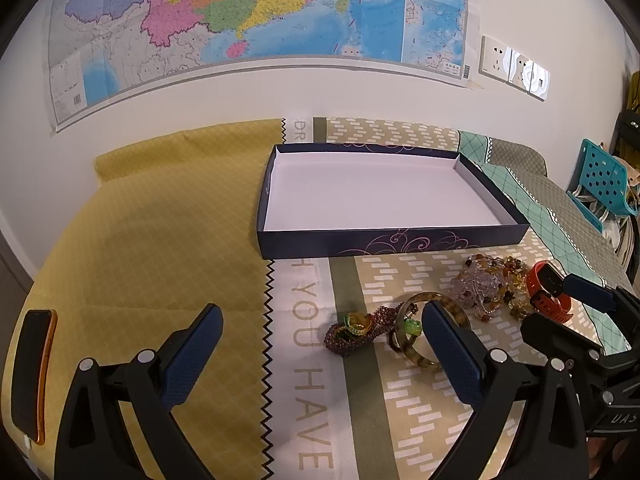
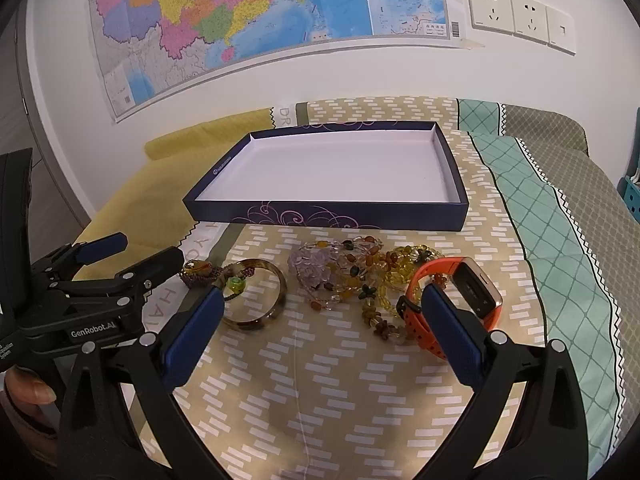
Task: Organize jewelry
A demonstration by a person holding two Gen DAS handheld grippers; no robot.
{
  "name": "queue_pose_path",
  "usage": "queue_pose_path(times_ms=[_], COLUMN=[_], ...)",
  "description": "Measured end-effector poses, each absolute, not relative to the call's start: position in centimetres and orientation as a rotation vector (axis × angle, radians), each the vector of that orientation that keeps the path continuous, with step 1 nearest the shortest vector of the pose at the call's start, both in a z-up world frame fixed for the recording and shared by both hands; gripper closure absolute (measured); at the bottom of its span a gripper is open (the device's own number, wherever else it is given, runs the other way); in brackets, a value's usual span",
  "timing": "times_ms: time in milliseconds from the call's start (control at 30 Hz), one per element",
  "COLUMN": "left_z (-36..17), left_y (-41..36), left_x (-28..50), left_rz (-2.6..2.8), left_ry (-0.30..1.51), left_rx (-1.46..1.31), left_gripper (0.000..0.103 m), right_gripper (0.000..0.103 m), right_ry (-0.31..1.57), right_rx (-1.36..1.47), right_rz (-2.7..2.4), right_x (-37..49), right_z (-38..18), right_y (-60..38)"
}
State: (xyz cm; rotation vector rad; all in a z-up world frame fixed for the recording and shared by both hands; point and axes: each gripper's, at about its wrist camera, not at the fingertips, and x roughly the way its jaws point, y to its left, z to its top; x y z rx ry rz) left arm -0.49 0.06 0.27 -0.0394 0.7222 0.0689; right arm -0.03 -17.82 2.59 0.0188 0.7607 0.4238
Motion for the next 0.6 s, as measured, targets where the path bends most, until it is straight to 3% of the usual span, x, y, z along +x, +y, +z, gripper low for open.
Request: queue_pose_path(times_ms=[600], left_z=[0.47], left_y=[0.02], left_x=[-0.46], left_rz=[0.072], left_ry=[0.719], left_rx=[-0.031], left_gripper=[0.007], right_gripper=[0.006], right_ry=[0.762], right_rx=[0.041], right_rz=[0.438], right_x=[0.2], right_z=[2.48], right_y=[-17.86])
